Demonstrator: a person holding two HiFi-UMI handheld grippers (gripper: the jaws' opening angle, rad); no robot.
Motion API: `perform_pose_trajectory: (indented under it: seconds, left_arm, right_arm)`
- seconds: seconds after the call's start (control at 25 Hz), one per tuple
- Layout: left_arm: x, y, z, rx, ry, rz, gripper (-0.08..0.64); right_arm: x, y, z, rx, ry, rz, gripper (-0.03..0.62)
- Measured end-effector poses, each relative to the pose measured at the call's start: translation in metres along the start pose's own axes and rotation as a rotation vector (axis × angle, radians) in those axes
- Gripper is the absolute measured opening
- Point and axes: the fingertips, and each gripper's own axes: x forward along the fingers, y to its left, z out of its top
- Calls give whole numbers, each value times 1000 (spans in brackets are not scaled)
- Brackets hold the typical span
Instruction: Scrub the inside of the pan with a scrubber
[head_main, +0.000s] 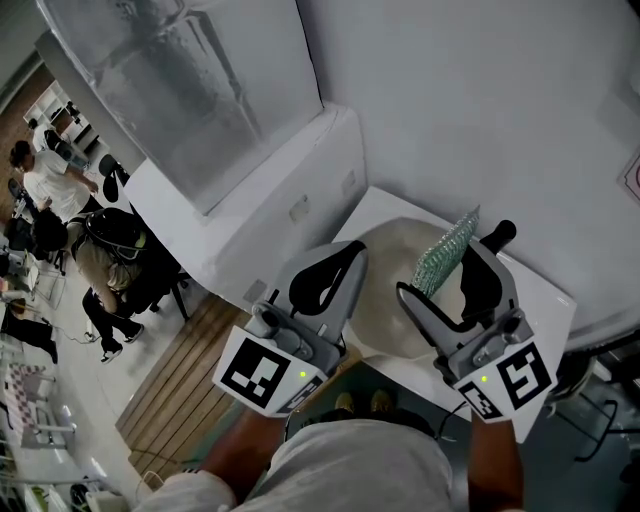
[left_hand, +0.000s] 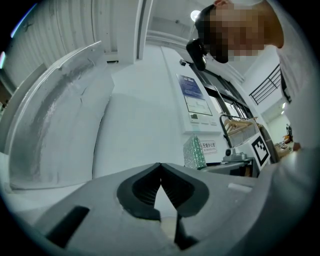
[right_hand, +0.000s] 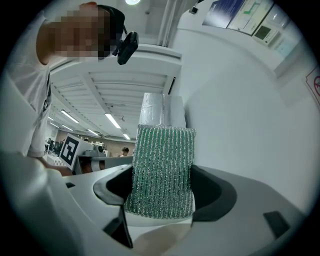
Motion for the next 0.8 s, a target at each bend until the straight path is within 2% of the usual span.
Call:
perform_pose_trajectory:
  seconds: [0.8]
  left_arm:
    - [-7, -2, -2, -12, 4, 6, 17]
  right_arm:
    - [0, 8, -7, -30, 29, -9, 350]
